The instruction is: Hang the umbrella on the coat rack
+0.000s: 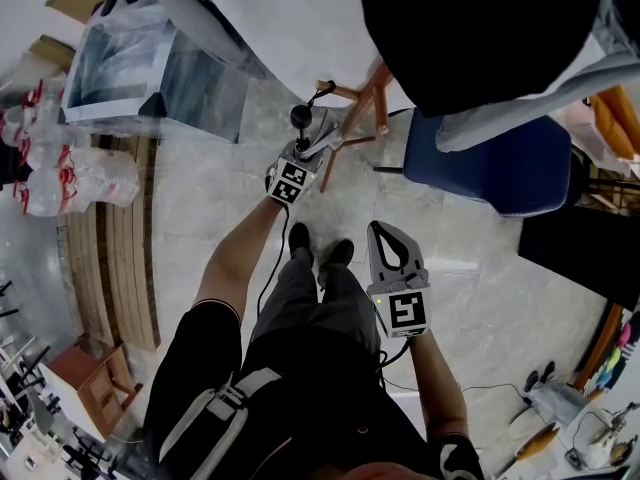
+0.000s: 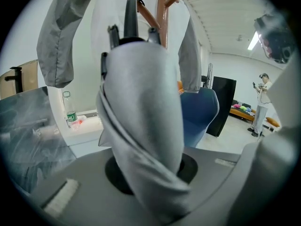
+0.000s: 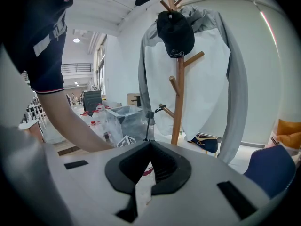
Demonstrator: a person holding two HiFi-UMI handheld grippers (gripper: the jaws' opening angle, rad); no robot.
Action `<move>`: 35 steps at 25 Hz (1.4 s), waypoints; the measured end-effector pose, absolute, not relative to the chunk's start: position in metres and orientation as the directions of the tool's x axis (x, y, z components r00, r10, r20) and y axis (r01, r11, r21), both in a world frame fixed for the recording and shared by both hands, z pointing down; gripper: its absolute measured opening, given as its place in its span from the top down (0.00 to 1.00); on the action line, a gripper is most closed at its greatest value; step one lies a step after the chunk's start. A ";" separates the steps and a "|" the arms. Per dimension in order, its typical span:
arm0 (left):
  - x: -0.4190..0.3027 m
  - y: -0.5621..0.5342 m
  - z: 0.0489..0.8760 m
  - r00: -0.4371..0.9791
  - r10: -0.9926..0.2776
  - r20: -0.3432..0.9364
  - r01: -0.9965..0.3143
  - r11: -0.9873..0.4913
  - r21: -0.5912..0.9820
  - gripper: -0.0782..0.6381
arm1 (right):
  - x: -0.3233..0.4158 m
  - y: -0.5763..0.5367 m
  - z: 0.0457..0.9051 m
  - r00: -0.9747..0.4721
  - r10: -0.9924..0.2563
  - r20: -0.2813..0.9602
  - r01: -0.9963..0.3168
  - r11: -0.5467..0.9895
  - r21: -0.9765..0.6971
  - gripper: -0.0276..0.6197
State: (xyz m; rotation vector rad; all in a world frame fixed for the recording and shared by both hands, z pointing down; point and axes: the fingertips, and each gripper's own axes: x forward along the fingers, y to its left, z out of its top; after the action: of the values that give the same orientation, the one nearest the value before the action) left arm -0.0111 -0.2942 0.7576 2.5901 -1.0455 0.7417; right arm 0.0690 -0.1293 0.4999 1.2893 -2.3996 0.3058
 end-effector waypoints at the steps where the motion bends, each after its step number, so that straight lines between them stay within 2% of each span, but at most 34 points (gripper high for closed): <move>1: -0.011 -0.294 0.758 0.612 -0.574 0.544 -0.701 -0.712 0.039 0.83 | 0.069 -0.129 0.501 -0.497 -0.746 0.443 -0.834 0.551 -0.007 0.95; 35: 0.032 -0.290 0.798 0.587 -0.579 0.566 -0.711 -0.703 0.019 0.83 | 0.082 -0.120 0.523 -0.497 -0.733 0.464 -0.840 0.540 -0.047 0.95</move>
State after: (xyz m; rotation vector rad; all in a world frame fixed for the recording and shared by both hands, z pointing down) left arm 0.0316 -0.2901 0.7980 2.5744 -1.0661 0.7879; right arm 0.0819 -0.1203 0.5229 1.2870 -2.3907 0.3760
